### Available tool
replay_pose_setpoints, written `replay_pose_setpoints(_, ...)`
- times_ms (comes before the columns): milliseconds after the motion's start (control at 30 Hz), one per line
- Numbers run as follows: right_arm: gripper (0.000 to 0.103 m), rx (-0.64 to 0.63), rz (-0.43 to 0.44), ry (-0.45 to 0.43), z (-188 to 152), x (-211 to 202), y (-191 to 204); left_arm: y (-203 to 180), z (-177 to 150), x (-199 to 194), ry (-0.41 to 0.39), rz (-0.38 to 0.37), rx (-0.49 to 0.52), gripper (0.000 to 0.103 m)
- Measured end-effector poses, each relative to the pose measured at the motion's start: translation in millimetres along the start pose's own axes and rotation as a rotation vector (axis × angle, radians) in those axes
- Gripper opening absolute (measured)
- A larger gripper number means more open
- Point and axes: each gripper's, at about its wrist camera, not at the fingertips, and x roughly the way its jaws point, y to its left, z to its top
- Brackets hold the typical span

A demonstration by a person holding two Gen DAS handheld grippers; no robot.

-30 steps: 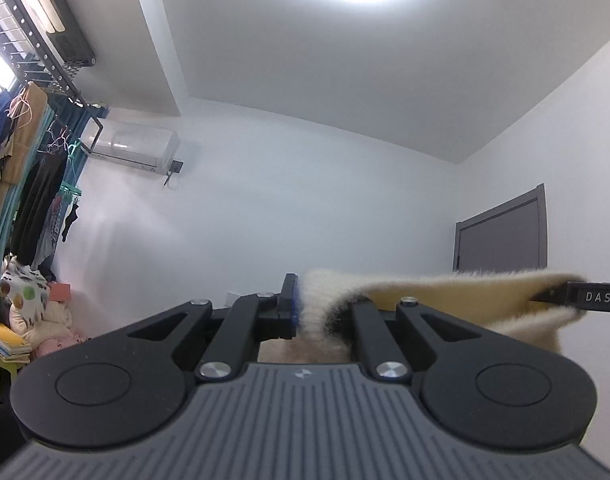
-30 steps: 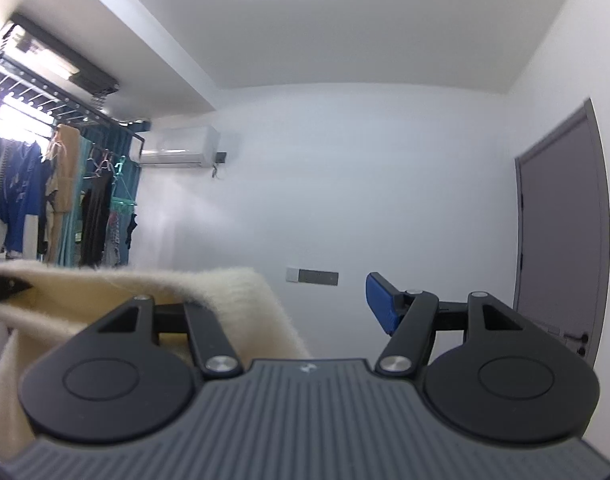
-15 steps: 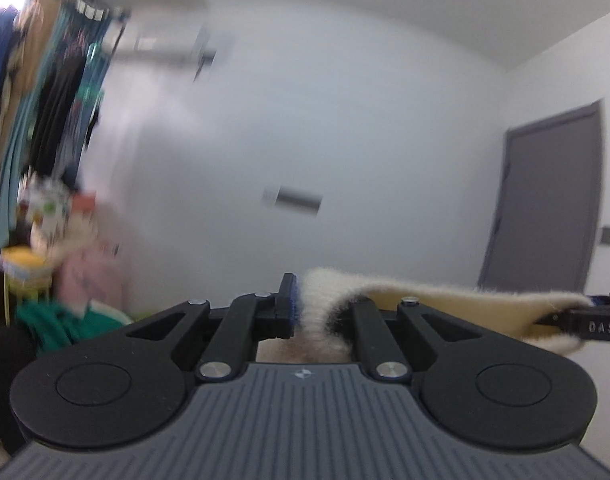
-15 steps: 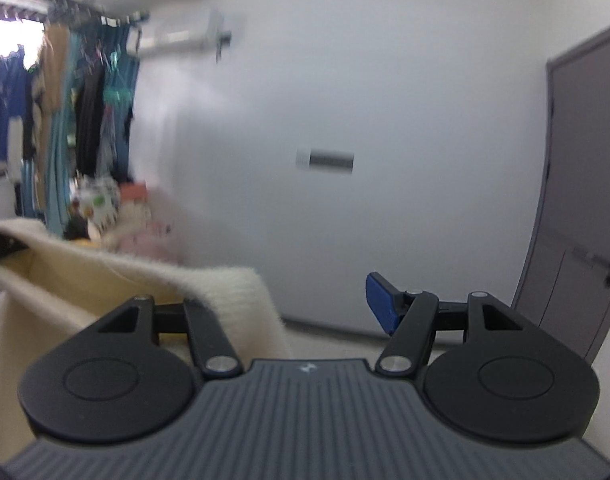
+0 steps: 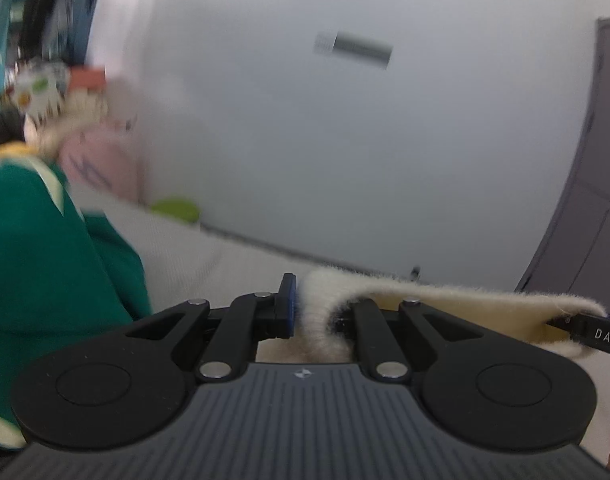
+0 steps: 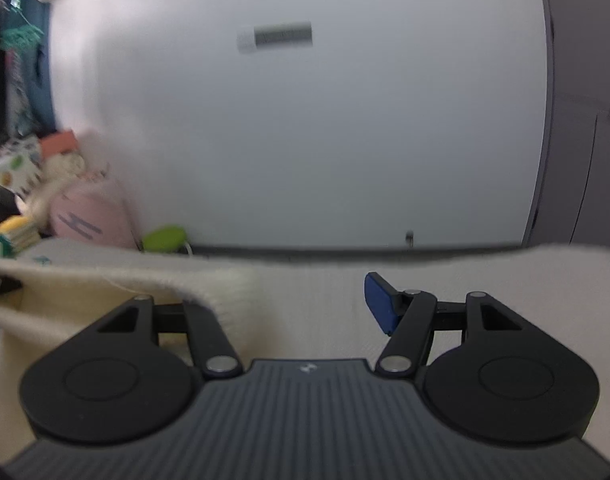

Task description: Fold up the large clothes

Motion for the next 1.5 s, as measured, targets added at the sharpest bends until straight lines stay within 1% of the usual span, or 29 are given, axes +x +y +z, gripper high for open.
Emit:
replay_pose_setpoints(100, 0.063, 0.017, -0.005, 0.060, -41, 56, -1, 12, -30, 81, 0.087, 0.010, -0.001, 0.010)
replay_pose_setpoints(133, 0.063, 0.021, -0.006, 0.079, -52, 68, -3, 17, -41, 105, 0.126, 0.011, -0.008, 0.010)
replay_pose_setpoints(200, 0.062, 0.029, -0.006, 0.126, -75, 93, -4, 26, -61, 138, 0.182, -0.003, -0.018, 0.010)
replay_pose_setpoints(267, 0.062, 0.037, -0.002, 0.169, -92, 111, -4, 29, -77, 164, 0.221, -0.005, 0.016, 0.011)
replay_pose_setpoints(333, 0.062, 0.056, 0.001, 0.215, -106, 123, -3, 34, -86, 185, 0.258, -0.007, 0.019, 0.012)
replay_pose_setpoints(400, 0.063, 0.086, 0.006, 0.248, -113, 127, -2, 40, -90, 195, 0.282, -0.014, -0.001, 0.013)
replay_pose_setpoints(500, 0.063, 0.097, 0.024, 0.260, -114, 117, 0, 40, -90, 198, 0.310, -0.013, 0.004, 0.013)
replay_pose_setpoints(533, 0.063, 0.099, 0.023, 0.277, -112, 115, 2, 38, -89, 196, 0.320, -0.019, 0.018, 0.013)
replay_pose_setpoints(600, 0.063, 0.118, 0.034, 0.311, -107, 107, 7, 35, -80, 201, 0.354, -0.016, 0.042, 0.023)
replay_pose_setpoints(667, 0.064, 0.134, 0.064, 0.335, -100, 103, 11, 37, -73, 205, 0.399, -0.009, 0.041, 0.053)
replay_pose_setpoints(700, 0.064, 0.135, 0.081, 0.348, -97, 97, 16, 39, -70, 201, 0.415, -0.003, 0.036, 0.057)
replay_pose_setpoints(733, 0.067, 0.136, 0.094, 0.353, -94, 93, 20, 41, -66, 200, 0.425, -0.007, 0.030, 0.059)
replay_pose_setpoints(800, 0.073, 0.133, 0.108, 0.356, -93, 78, 27, 43, -59, 192, 0.426, -0.036, 0.032, 0.060)
replay_pose_setpoints(833, 0.076, 0.131, 0.115, 0.350, -93, 70, 30, 42, -55, 187, 0.421, -0.052, 0.052, 0.063)
replay_pose_setpoints(867, 0.076, 0.125, 0.125, 0.348, -94, 60, 33, 42, -54, 184, 0.419, -0.056, 0.080, 0.069)
replay_pose_setpoints(900, 0.076, 0.116, 0.132, 0.345, -95, 48, 34, 40, -51, 177, 0.412, -0.057, 0.116, 0.071)
replay_pose_setpoints(933, 0.076, 0.110, 0.135, 0.337, -97, 44, 28, 38, -49, 167, 0.391, -0.061, 0.144, 0.071)
replay_pose_setpoints(967, 0.076, 0.107, 0.134, 0.324, -96, 31, 30, 37, -47, 157, 0.378, -0.062, 0.157, 0.073)
replay_pose_setpoints(1033, 0.076, 0.125, 0.146, 0.307, -93, 18, 25, 37, -45, 136, 0.380, -0.070, 0.158, 0.074)
replay_pose_setpoints(1067, 0.076, 0.137, 0.157, 0.300, -92, 17, 15, 37, -45, 125, 0.388, -0.085, 0.159, 0.074)
replay_pose_setpoints(1100, 0.076, 0.139, 0.165, 0.291, -92, -1, 17, 36, -45, 115, 0.383, -0.096, 0.166, 0.074)
replay_pose_setpoints(1133, 0.076, 0.137, 0.170, 0.282, -91, 3, 8, 36, -47, 100, 0.367, -0.099, 0.178, 0.074)
replay_pose_setpoints(1233, 0.076, 0.132, 0.191, 0.233, -94, -43, 5, 33, -57, 58, 0.335, -0.107, 0.192, 0.074)
replay_pose_setpoints(1267, 0.076, 0.134, 0.195, 0.225, -95, -49, 1, 34, -62, 44, 0.329, -0.115, 0.191, 0.074)
replay_pose_setpoints(1300, 0.076, 0.134, 0.203, 0.218, -99, -68, 2, 35, -66, 33, 0.321, -0.115, 0.192, 0.074)
replay_pose_setpoints(1333, 0.076, 0.131, 0.210, 0.214, -101, -74, 0, 35, -71, 21, 0.307, -0.113, 0.193, 0.074)
replay_pose_setpoints(1400, 0.076, 0.119, 0.227, 0.194, -112, -103, -1, 36, -79, -9, 0.263, -0.124, 0.178, 0.075)
replay_pose_setpoints(1467, 0.076, 0.111, 0.239, 0.181, -122, -125, -4, 41, -91, -40, 0.205, -0.141, 0.150, 0.085)
replay_pose_setpoints(1500, 0.076, 0.114, 0.237, 0.179, -126, -132, -6, 45, -95, -49, 0.184, -0.143, 0.139, 0.085)
